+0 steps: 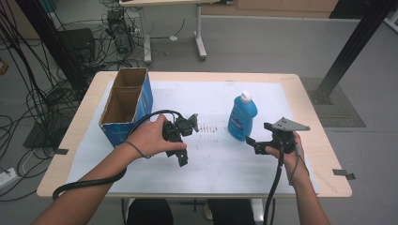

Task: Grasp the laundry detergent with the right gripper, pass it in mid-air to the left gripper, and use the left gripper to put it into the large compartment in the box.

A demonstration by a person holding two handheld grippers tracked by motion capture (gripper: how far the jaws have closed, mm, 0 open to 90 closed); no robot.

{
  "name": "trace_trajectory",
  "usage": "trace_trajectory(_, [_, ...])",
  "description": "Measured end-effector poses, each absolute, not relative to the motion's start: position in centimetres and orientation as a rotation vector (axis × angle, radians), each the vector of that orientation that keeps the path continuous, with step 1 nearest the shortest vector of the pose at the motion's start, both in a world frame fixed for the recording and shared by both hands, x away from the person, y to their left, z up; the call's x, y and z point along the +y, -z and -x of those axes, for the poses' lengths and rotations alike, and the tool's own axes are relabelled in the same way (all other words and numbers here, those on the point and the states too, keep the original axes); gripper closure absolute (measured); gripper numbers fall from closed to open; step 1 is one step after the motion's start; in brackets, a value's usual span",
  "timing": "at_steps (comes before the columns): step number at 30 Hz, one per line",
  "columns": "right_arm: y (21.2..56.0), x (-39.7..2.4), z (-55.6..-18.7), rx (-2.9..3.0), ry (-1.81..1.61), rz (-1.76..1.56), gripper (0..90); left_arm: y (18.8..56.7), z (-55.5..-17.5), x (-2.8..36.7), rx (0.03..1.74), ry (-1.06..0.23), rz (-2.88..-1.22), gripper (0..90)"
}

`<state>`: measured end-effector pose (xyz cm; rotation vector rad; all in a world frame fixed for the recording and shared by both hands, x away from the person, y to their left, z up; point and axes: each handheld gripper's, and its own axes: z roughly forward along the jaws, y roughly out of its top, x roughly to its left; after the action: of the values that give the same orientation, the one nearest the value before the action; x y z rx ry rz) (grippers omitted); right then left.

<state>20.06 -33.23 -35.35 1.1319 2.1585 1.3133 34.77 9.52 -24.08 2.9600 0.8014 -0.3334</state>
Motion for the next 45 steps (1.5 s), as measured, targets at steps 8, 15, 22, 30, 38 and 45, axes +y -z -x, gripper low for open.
trace_trajectory(8, [35.54,-33.24,-20.25,2.153,-1.318,-1.143,4.7,24.36,-34.82,9.52,0.803,0.339,-2.964,7.2])
trace_trajectory(15, [35.5,-33.2,-20.25,2.153,-1.32,-1.138,4.7,24.23,-34.83,9.54,0.803,0.328,-2.962,7.2])
trace_trajectory(22, [35.41,-33.21,-20.18,2.15,-1.314,-1.138,4.7,24.18,-34.9,9.53,0.801,0.323,-2.959,7.4])
trace_trajectory(30, [35.44,-33.37,-20.04,2.143,-1.322,-1.14,4.7,24.2,-34.86,9.33,0.793,0.324,-2.96,7.3])
trace_trajectory(38, [35.39,-33.4,-20.01,2.139,-1.325,-1.137,4.8,23.93,-34.84,9.13,0.789,0.318,-2.958,7.3])
trace_trajectory(45, [35.2,-33.47,-19.95,2.14,-1.318,-1.133,5.0,23.82,-34.96,8.95,0.779,0.315,-2.964,7.4])
